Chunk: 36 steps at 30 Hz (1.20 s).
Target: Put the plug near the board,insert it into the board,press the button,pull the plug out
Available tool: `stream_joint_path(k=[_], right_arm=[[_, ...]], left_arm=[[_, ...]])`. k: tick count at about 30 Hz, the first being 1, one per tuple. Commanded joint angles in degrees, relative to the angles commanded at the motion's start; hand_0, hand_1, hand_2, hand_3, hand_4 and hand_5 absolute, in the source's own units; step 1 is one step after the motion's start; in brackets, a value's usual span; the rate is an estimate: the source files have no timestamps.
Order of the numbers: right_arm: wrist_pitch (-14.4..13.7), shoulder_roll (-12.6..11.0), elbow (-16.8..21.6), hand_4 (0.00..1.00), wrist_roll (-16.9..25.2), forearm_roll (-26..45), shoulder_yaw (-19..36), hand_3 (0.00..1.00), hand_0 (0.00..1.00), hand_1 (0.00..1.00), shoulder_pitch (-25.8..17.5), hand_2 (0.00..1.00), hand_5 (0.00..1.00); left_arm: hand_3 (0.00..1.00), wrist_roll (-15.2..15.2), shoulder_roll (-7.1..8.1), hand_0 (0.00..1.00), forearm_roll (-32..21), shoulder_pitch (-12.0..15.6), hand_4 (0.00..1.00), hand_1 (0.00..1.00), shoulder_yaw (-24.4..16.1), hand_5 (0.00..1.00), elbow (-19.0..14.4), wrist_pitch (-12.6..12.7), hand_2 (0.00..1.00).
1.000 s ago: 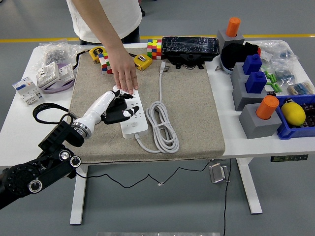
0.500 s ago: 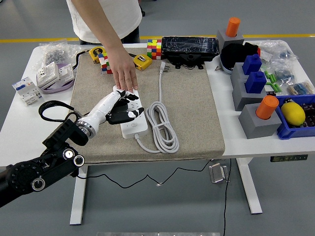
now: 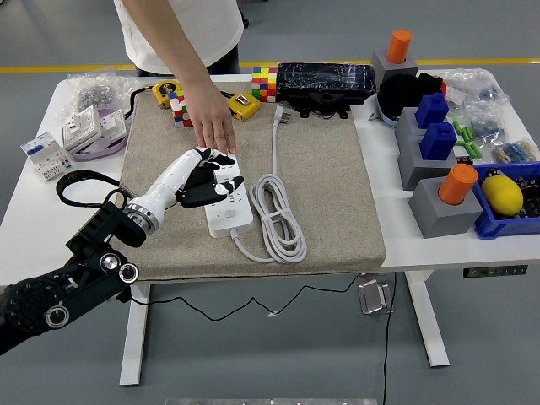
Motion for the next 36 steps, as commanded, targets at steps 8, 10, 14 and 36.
stream_joint_path(k=[8,10,14,36], right_arm=[[0.04,-0.25,-0.19,0.915,-0.1,-0.23,-0.04,0.573,0.609,0.675,-0.05,0.687,0.444],[0.03,-0.32,-0.1,0.915,-0.08,-0.23,-0.16,0.573,0.609,0.675,0.02,0.687,0.444],[0.0,-0.37,0.14,0.914,-0.03,-0.13,-0.51,0.573,0.61,0.675,0.2,0.687,0.444],[0.01,-0.13,0.03,0.914,-0.07,-0.2,0.33,0.573,0.609,0.675,-0.25,0.688,0.444]], left_arm=[[0.624,6.47,3.07,0.258,2.59,1.85,0.755,0.262,-2.42,0.368,-9.47,-4.35,0.379],[0.624,9.07,3.38,0.258,3.32,1.79,0.755,0.262,-2.39,0.368,-11.03,-7.09,0.379],[0.707,11.17,3.16,0.163,3.74,1.36,0.585,0.107,-1.74,0.087,-11.03,-10.84,0.233],[0.765,19.23,2.03,0.101,2.53,-0.43,0.491,0.046,2.33,0.002,-6.15,-17.32,0.148]])
